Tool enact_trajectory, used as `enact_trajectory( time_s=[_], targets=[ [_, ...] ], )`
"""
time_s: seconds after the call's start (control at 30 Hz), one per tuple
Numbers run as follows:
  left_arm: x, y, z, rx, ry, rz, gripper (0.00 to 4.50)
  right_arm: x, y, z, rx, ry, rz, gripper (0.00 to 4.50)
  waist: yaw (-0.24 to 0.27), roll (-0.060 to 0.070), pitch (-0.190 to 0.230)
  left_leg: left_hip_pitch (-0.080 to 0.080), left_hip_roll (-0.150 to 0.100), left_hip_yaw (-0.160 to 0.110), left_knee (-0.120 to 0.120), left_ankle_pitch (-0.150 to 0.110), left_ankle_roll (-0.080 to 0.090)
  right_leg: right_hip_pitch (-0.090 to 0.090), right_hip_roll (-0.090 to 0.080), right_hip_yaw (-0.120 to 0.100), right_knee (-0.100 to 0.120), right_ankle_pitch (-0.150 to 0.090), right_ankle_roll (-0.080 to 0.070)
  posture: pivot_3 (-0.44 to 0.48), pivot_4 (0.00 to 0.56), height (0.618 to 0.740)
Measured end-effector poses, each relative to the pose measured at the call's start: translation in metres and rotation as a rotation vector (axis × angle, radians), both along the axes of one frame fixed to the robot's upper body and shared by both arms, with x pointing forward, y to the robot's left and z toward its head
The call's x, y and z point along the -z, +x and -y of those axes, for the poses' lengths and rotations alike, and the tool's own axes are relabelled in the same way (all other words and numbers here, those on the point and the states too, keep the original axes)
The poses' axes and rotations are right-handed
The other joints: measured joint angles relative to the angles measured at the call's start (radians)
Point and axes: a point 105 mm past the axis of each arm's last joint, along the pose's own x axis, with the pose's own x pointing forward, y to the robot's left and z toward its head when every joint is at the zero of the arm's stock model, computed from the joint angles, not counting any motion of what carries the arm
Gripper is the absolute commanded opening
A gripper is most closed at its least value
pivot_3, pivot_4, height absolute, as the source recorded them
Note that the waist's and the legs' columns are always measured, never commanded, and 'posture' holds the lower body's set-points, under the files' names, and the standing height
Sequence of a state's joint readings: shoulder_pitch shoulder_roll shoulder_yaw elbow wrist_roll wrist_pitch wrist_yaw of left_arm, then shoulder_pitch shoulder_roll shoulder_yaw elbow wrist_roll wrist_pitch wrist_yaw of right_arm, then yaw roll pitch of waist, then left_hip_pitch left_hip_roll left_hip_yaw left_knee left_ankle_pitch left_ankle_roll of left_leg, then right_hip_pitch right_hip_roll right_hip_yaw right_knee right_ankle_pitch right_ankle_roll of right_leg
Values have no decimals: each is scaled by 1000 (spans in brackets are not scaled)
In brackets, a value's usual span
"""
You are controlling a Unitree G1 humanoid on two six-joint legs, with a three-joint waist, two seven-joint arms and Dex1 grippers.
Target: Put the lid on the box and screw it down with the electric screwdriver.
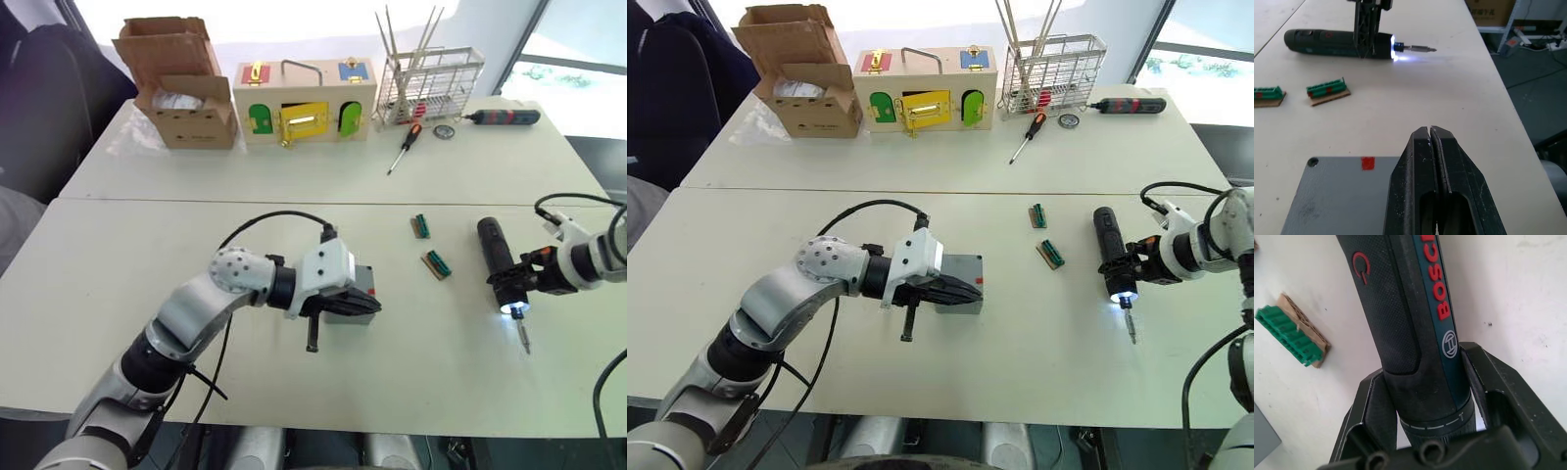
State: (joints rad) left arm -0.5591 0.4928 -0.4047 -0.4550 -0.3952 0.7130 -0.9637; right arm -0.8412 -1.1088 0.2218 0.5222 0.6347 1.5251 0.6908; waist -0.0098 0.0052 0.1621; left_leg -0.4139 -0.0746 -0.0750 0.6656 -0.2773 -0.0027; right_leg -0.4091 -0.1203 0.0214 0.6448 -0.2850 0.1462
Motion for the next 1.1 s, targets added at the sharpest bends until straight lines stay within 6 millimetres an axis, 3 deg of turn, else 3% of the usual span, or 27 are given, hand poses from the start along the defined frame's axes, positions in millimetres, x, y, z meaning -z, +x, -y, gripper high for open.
enact_trajectory(
  time_s=[0.03, 0.1, 0.27, 0.43, 0.57, 0.67, 0.73, 0.8, 0.9, 1.0, 1.1],
  targets=[
    [1, 1, -1, -8, 3, -3, 0, 1, 1, 2, 5, -2, 4, 1906, 1, 0, 0, 0, 0, 0, 0, 0, 0, 0, 0, 0, 0, 0, 0, 0, 150, 730],
    [1, 3, -3, -27, 1, -15, 0, 1, 2, 4, 8, -1, 11, 2828, 1, 0, 0, 0, 0, 0, 1, 0, 0, 0, 0, 0, 0, 0, 0, 0, 150, 730],
    [-5, 10, -6, -74, -27, -52, 0, -2, 8, 3, -9, -7, 41, 4439, 1, -1, 0, 0, 0, 0, 1, 0, 0, 1, 0, 0, 0, 0, 0, 0, 150, 730],
    [-23, 39, -23, -224, -117, -68, 0, -6, 18, 3, 14, 2, 105, 4474, -1, -2, 0, 1, 0, -1, 1, 2, -4, 1, 0, -1, 1, 0, 0, 0, 150, 730],
    [-37, 66, -59, -426, -200, -87, 0, -35, 38, 11, 27, -27, 302, 4474, -3, -1, 0, 1, 0, 0, -1, 2, -4, -2, 0, -1, 2, 0, 0, 0, 150, 730],
    [-28, 71, -88, -539, -175, -117, 0, -64, 52, 6, -54, -104, 516, 4474, -6, -1, 0, 1, 1, 0, -3, 2, -4, -2, 0, 0, 2, 0, 0, 0, 150, 730],
    [-9, 61, -109, -597, -140, -199, 0, -81, 52, -11, -141, -55, 725, 4474, -5, -2, 0, 1, 2, -1, -3, 2, -5, -2, 1, -1, 2, 0, 0, 0, 150, 730],
    [12, 45, -124, -634, -98, -307, 0, -82, 31, -45, -282, 82, 885, 4474, 1, -3, 0, 0, 2, -4, -2, 2, -5, -1, 1, -2, 4, 0, 0, 0, 150, 730],
    [21, 29, -134, -648, -79, -371, 0, -57, -7, -81, -406, 233, 888, 4474, 25, -3, 1, 0, 0, -5, 1, 3, -6, 1, 0, -1, 3, 0, 0, 0, 150, 730],
    [31, 13, -139, -662, -73, -435, 0, -22, -56, -97, -491, 298, 764, 4474, 43, -3, 0, 4, -1, -6, 1, -1, 1, 7, 0, 0, 1, 0, 0, 0, 150, 730],
    [40, 4, -138, -659, -67, -492, 0, -2, -82, -106, -525, 355, 680, 4474, 46, -3, 0, 5, -1, -5, 1, -1, 1, 7, 0, 2, 0, 0, 0, 0, 150, 730]
  ],
)
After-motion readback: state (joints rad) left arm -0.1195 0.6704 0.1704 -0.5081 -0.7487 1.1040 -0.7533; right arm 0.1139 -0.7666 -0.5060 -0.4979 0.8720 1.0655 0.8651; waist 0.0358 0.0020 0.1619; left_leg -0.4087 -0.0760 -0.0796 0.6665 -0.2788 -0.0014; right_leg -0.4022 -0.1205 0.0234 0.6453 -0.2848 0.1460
